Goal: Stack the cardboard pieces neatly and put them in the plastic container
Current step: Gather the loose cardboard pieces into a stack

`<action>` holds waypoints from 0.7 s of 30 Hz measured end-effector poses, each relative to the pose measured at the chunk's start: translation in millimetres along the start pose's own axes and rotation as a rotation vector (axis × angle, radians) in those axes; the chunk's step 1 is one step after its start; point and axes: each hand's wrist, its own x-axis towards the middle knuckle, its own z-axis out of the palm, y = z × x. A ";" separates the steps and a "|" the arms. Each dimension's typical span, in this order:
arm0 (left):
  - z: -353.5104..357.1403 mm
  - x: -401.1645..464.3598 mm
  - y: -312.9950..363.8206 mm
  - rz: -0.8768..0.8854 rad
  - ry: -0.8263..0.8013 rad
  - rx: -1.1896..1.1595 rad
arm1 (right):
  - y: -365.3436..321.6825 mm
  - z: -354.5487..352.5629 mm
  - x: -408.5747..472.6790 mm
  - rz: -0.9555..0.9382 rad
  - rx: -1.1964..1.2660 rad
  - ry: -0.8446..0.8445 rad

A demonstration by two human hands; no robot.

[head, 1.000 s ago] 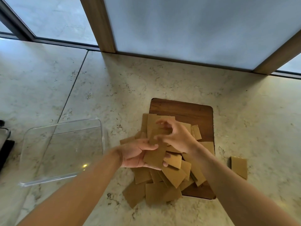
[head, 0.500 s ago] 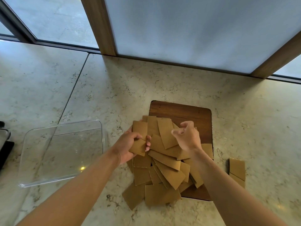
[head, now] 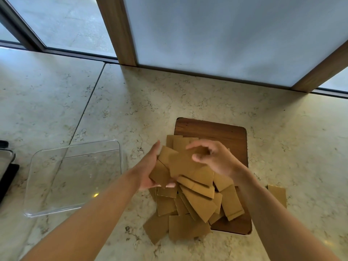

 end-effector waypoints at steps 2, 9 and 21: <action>0.8 -2.7 -1.6 -0.064 -0.178 0.155 | -11.4 10.6 10.6 -0.010 -0.197 -0.261; -15.7 -1.4 -0.7 0.154 -0.161 -0.121 | -5.2 48.6 56.4 0.074 0.138 0.228; -2.9 7.9 3.0 0.398 0.159 -0.046 | 20.3 15.3 55.3 0.077 -0.241 0.361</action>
